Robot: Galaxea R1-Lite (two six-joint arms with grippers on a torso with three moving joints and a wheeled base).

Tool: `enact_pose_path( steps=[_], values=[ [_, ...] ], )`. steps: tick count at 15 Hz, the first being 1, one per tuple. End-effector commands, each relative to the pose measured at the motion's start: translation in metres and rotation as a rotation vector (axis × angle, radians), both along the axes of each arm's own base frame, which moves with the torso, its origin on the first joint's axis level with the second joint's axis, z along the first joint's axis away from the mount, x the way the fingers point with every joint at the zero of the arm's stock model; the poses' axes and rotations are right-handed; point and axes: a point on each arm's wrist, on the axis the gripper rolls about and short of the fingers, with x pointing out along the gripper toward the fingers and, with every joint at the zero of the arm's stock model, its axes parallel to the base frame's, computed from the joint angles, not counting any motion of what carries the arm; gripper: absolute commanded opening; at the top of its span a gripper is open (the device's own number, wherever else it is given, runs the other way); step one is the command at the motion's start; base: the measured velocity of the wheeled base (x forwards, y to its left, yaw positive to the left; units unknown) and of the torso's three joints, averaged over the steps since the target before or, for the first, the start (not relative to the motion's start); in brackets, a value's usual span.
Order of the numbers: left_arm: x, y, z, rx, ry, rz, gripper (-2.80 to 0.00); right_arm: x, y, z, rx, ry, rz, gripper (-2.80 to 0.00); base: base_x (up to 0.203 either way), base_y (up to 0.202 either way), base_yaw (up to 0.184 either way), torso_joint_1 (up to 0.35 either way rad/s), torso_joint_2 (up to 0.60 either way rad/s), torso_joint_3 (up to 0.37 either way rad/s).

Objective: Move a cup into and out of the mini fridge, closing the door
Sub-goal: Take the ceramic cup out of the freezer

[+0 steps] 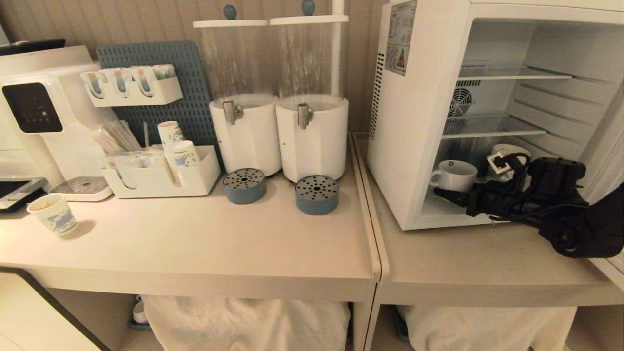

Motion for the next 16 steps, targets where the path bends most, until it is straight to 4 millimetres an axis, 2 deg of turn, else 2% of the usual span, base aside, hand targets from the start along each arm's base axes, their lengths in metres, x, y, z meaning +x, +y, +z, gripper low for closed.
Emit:
enact_pose_path(
  steps=[1,4,6,12,16],
  values=[
    [0.000,0.000,0.000,-0.001,0.001,0.002,-2.80,-0.009,-0.003,0.006,0.000,-0.008,0.002,-2.80,0.000,0.000,0.000,0.000,0.00,0.000],
    [0.000,0.000,0.000,-0.001,0.001,0.000,-2.80,-0.019,-0.008,0.011,0.003,-0.018,0.001,-2.80,0.000,0.000,0.000,0.000,0.00,0.000],
    [0.000,0.000,0.000,0.000,0.001,0.000,-2.80,-0.034,-0.010,0.023,0.005,-0.051,0.008,-2.80,0.000,0.000,0.000,0.000,0.00,0.000],
    [0.000,0.000,0.000,-0.001,0.001,0.000,-2.80,-0.091,-0.005,0.067,0.005,-0.128,0.021,-2.80,0.000,0.000,0.000,0.000,0.00,0.000],
    [0.000,0.000,0.000,-0.001,0.001,0.002,-2.80,-0.133,-0.005,0.095,0.044,-0.137,-0.094,-2.80,0.000,0.000,0.000,0.000,0.00,0.000]
  ],
)
